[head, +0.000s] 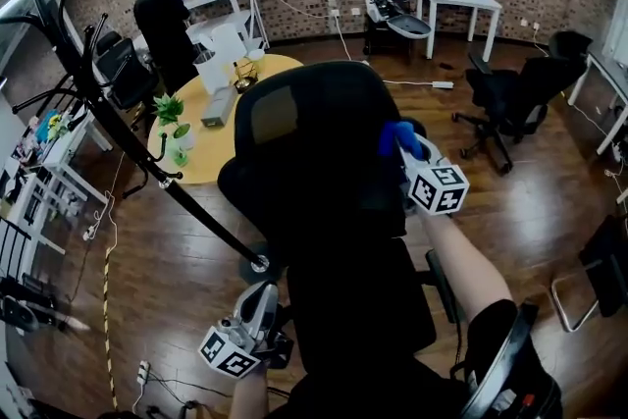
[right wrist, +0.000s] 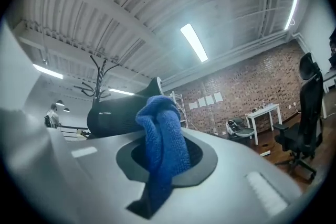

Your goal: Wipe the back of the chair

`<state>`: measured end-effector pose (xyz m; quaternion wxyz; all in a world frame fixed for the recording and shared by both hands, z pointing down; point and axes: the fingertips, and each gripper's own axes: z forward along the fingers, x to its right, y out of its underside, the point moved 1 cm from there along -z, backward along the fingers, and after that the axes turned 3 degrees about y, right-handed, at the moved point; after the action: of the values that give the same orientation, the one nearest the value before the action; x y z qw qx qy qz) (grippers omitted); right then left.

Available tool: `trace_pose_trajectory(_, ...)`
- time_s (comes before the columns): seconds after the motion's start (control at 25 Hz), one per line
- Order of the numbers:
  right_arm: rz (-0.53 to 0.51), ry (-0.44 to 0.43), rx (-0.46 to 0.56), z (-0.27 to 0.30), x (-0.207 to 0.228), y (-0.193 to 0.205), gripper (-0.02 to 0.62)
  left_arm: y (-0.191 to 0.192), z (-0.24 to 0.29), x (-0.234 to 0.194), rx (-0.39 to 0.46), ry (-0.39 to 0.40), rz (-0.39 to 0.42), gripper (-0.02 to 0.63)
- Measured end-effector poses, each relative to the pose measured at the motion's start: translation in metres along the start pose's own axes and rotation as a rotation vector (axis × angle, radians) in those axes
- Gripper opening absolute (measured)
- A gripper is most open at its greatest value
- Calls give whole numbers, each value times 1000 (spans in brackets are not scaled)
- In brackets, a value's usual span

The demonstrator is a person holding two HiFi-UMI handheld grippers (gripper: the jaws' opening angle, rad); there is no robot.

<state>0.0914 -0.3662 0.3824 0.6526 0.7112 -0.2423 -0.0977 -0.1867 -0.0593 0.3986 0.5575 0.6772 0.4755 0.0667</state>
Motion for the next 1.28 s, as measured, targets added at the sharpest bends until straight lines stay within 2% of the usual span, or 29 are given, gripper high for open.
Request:
trace_pose_trajectory(0.12,-19,-39,-7,-4,-11,2,38,4,3,4,-12,5,10,-8)
trace_pose_trajectory(0.2,-20,-106,-13,-6,-37,10,38,4,-2,2,-6,-11,1,-8)
trace_pose_trajectory(0.48,14,-546,-113,19,-216,71,38,-9,-38,-7,57,-129,9,-8)
trace_pose_trajectory(0.64,82,-662,-131,51,-297,90,38,-21,-63,-5,96,-197,40,-8)
trace_pose_trajectory(0.8,95,-689,-200,91,-348,112,38,-32,-87,-2,120,-259,76,-8)
trace_pose_trajectory(0.96,61,-617,-256,121,-353,128,38,-36,-103,-5,139,-297,84,-8)
trace_pose_trajectory(1.12,44,-541,-224,120,-307,125,38,-35,-99,-9,131,-271,77,-8)
trace_pose_trajectory(1.28,42,-427,-191,102,-224,113,38,-29,-73,-18,93,-202,57,-8)
